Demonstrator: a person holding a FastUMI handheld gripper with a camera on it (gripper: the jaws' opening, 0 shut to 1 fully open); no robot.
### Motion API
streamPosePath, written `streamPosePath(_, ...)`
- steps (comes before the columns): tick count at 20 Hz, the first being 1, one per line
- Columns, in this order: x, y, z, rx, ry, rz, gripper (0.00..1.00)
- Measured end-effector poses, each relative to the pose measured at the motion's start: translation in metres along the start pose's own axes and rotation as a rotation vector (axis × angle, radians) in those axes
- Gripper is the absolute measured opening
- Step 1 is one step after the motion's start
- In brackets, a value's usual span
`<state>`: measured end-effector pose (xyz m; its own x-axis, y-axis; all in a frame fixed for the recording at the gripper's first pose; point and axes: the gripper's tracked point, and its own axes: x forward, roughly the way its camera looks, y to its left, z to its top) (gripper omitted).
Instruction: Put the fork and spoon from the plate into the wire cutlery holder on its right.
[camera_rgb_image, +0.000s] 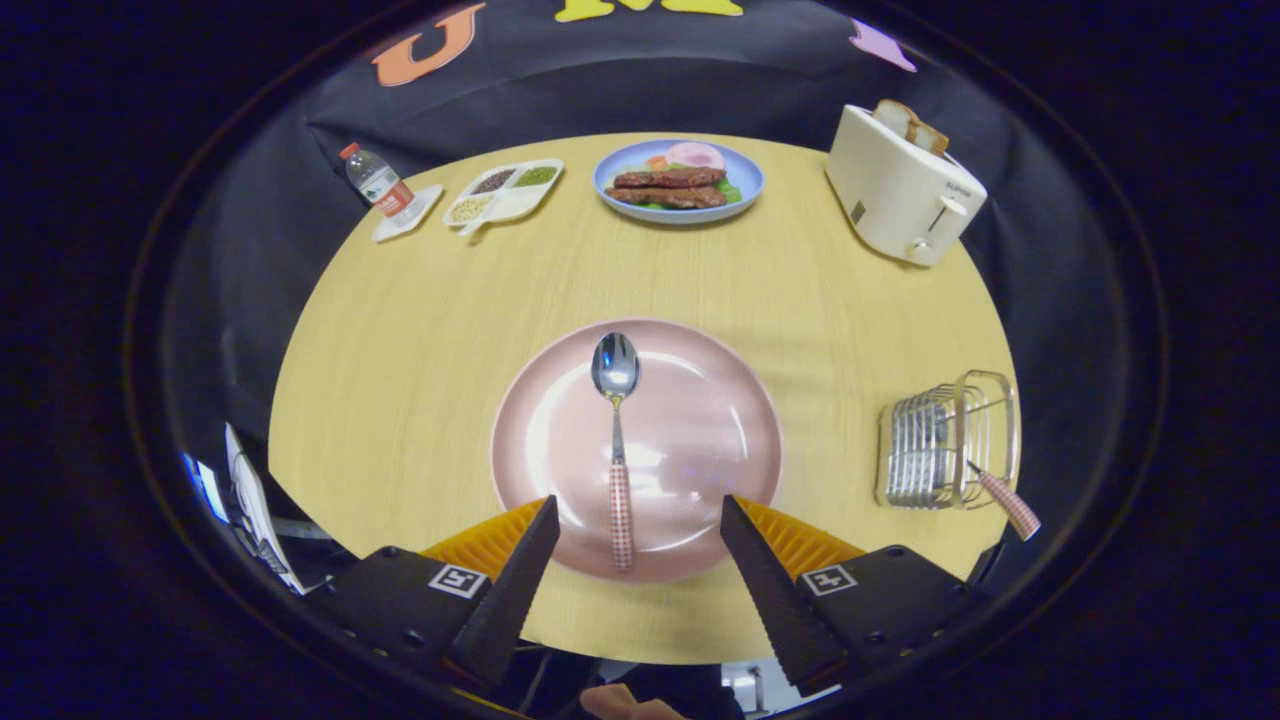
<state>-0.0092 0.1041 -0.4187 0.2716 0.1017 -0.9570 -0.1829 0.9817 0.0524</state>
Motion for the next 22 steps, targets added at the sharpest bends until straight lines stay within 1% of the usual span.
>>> streamPosePath(2,0.016,0.003,-0.003,0.017,-0.006,-0.015,0.95)
streamPosePath(5,0.035,0.002,0.002,-0.003,-0.056,-0.06,0.8)
streamPosePath(6,0.039,0.003,0.008,-0.003,-0.087,-0.069,0.76)
streamPosePath(9,0.048,0.011,0.014,0.025,-0.143,-0.076,0.52)
streamPosePath(10,0.051,0.017,0.013,0.025,-0.146,-0.061,0.52)
streamPosePath(11,0.054,0.018,0.013,0.015,-0.155,-0.07,0.52)
streamPosePath(13,0.06,0.007,0.012,-0.014,-0.169,-0.151,0.34)
streamPosePath(15,0.061,0.013,0.011,0.016,-0.175,-0.144,0.16)
streamPosePath(16,0.06,0.012,0.01,0.029,-0.174,-0.145,0.14)
streamPosePath(18,0.059,0.01,0.006,0.051,-0.163,-0.139,0.15)
streamPosePath(22,0.059,0.01,0.002,0.055,-0.174,-0.107,0.16)
